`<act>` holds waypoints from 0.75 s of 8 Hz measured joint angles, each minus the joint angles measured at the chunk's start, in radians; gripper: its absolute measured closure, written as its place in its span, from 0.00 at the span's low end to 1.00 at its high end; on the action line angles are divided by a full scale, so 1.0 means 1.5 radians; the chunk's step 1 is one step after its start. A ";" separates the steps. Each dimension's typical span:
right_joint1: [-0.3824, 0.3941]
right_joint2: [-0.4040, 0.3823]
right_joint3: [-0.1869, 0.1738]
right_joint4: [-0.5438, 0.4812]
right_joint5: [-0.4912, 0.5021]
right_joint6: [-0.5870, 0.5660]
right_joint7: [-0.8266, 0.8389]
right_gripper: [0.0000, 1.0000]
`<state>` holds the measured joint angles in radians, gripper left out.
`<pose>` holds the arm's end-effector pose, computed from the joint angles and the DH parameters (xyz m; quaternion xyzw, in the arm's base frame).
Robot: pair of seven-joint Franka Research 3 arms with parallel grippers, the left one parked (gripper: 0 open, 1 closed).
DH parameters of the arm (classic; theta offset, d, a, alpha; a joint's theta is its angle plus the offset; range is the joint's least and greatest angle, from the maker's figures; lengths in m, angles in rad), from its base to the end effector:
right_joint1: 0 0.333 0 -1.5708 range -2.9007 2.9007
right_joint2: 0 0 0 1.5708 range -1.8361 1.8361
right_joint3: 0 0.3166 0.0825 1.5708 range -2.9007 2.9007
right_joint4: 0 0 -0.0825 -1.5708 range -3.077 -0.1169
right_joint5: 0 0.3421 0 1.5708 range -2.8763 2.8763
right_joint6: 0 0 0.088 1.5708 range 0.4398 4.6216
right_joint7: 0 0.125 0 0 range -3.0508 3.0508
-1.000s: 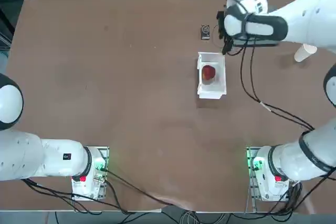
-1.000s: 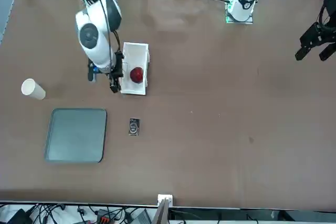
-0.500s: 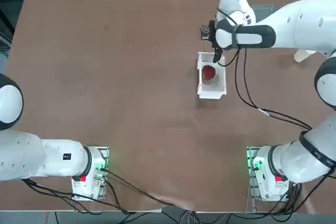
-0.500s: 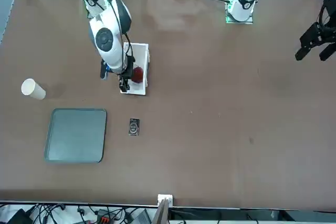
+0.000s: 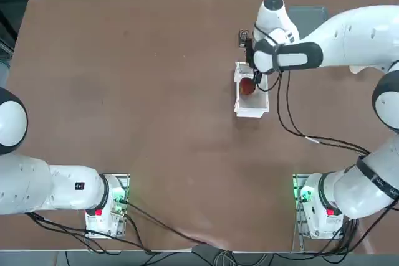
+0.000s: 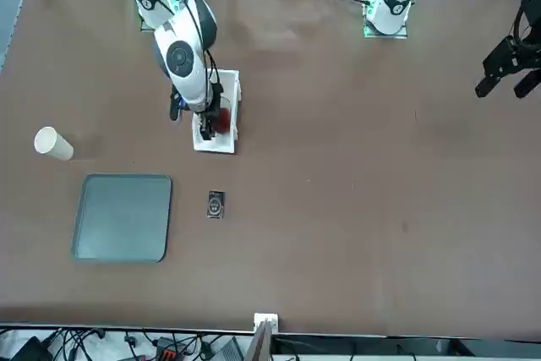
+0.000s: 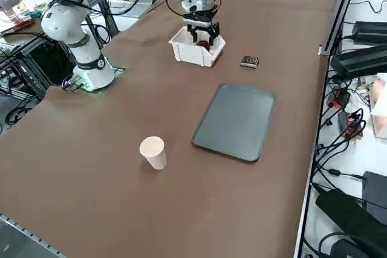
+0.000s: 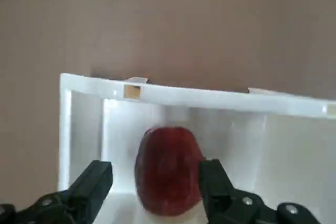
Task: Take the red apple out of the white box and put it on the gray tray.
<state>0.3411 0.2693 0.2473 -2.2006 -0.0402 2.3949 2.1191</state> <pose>0.4334 0.2876 0.2727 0.7289 -0.6836 -0.0262 0.0280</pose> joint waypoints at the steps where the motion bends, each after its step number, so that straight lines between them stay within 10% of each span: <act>1: 0.000 0.000 0.003 -0.007 0.000 0.011 -0.017 0.00; 6: -0.001 0.000 0.015 -0.026 -0.001 0.046 -0.034 0.00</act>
<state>0.3402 0.2691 0.2700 -2.2389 -0.0411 2.4633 2.0676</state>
